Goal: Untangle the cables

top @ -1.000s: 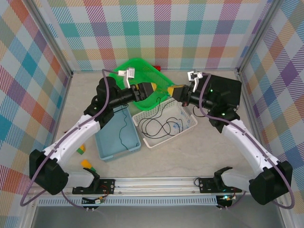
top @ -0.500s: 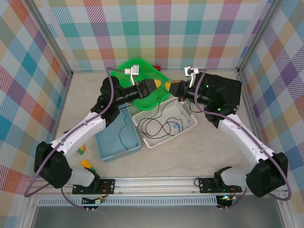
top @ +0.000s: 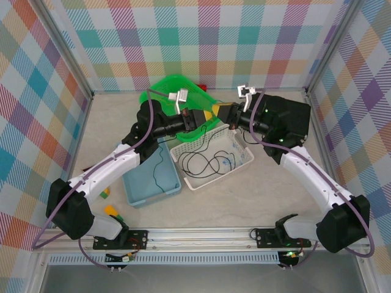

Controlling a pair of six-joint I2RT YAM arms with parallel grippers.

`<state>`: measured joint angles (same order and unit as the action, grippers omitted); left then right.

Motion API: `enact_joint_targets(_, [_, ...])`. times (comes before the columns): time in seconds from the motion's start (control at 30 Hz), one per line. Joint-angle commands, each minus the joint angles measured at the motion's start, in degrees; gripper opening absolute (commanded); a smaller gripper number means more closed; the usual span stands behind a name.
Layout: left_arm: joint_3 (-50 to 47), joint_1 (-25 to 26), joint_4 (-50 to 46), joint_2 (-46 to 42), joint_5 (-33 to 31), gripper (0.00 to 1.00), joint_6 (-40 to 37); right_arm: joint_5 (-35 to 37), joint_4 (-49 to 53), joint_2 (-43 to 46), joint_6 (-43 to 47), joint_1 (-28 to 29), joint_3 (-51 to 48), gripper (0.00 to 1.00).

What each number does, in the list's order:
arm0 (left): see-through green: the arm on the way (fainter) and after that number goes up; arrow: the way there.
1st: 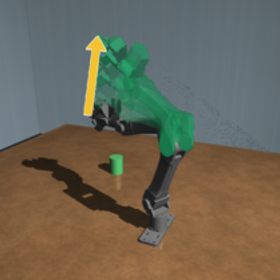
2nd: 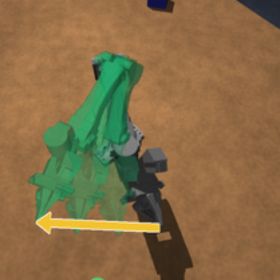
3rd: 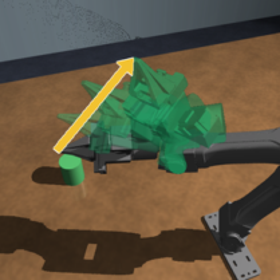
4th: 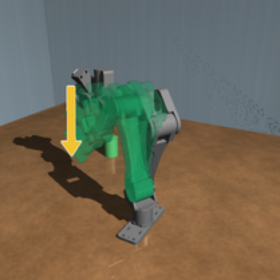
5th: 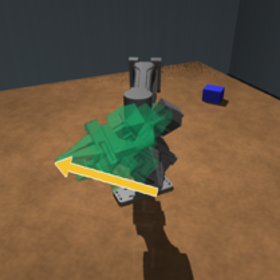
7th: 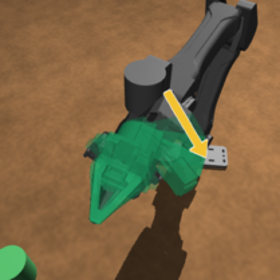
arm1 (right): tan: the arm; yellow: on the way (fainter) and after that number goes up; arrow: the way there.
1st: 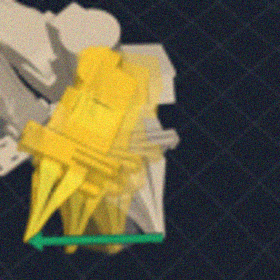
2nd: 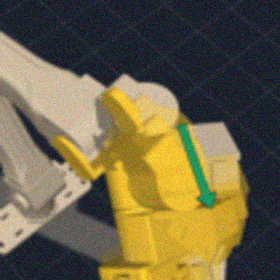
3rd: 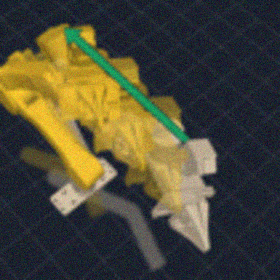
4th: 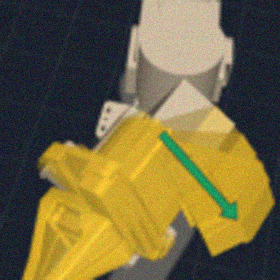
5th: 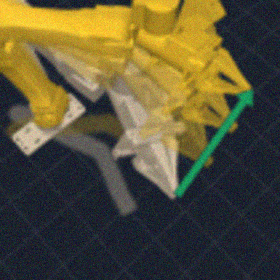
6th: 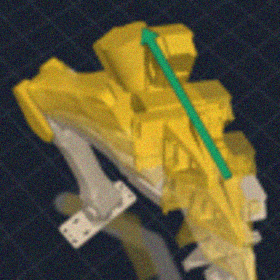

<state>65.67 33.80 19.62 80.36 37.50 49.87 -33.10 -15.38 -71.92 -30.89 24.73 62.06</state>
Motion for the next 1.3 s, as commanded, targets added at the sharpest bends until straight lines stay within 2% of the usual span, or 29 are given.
enact_joint_targets(0.0, [1.4, 0.7, 1.8, -0.8, 2.0, 0.0, -1.2, 3.4, 0.4, 1.6, 2.1, 0.5, 0.8, 0.31])
enact_joint_targets(0.03, [1.2, 0.6, 1.4, -1.3, 1.8, 0.0, -1.7, 5.6, 2.1, 2.4, 3.4, 0.4, 0.7, 0.44])
enact_joint_targets(0.13, [2.0, 0.6, -3.4, -2.7, 1.4, 0.0, -5.2, 6.9, 7.4, 6.0, 9.7, -0.5, 0.3, 0.63])
enact_joint_targets(0.23, [3.0, 0.7, -8.2, -3.3, 1.3, 0.0, -8.6, 5.3, 14.0, 10.4, 18.0, -1.9, -0.2, 0.71])
enact_joint_targets(0.33, [3.2, 0.6, -9.1, -3.3, 1.8, 0.0, -9.7, 3.8, 21.3, 14.9, 29.2, -2.1, -1.7, 0.71])
enact_joint_targets(0.47, [3.2, 0.6, -9.4, -3.6, 2.3, 0.0, -10.5, -1.1, 26.3, 17.7, 33.5, -2.3, -3.3, 0.64])
enact_joint_targets(0.6, [2.5, 0.7, -9.7, -4.5, 2.4, 0.0, -11.2, -8.1, 24.4, 15.3, 26.8, -2.3, -3.3, 0.56])
enact_joint_targets(0.7, [2.0, 0.7, -9.6, -4.9, 2.7, 0.0, -11.0, -7.8, 21.7, 12.9, 21.2, -2.3, -2.8, 0.51])
enact_joint_targets(0.87, [1.7, 0.8, -9.2, -5.4, 3.1, 0.0, -10.8, -8.1, 18.4, 10.1, 18.5, -2.3, -2.5, 0.46])
enact_joint_targets(1.0, [1.6, 0.9, -9.7, -5.6, 3.2, 0.0, -10.8, -8.3, 14.6, 9.1, 16.4, -2.2, -3.0, 0.34])
enact_joint_targets(1.2, [1.8, 1.2, -9.5, -5.0, 3.5, 0.0, -10.5, -11.2, 9.5, 7.0, 13.8, -1.8, -3.3, 0.33])
enact_joint_targets(1.27, [2.0, 1.3, -9.5, -4.8, 3.7, 0.0, -10.5, -11.3, 7.9, 6.4, 12.8, -1.5, -3.5, 0.3])
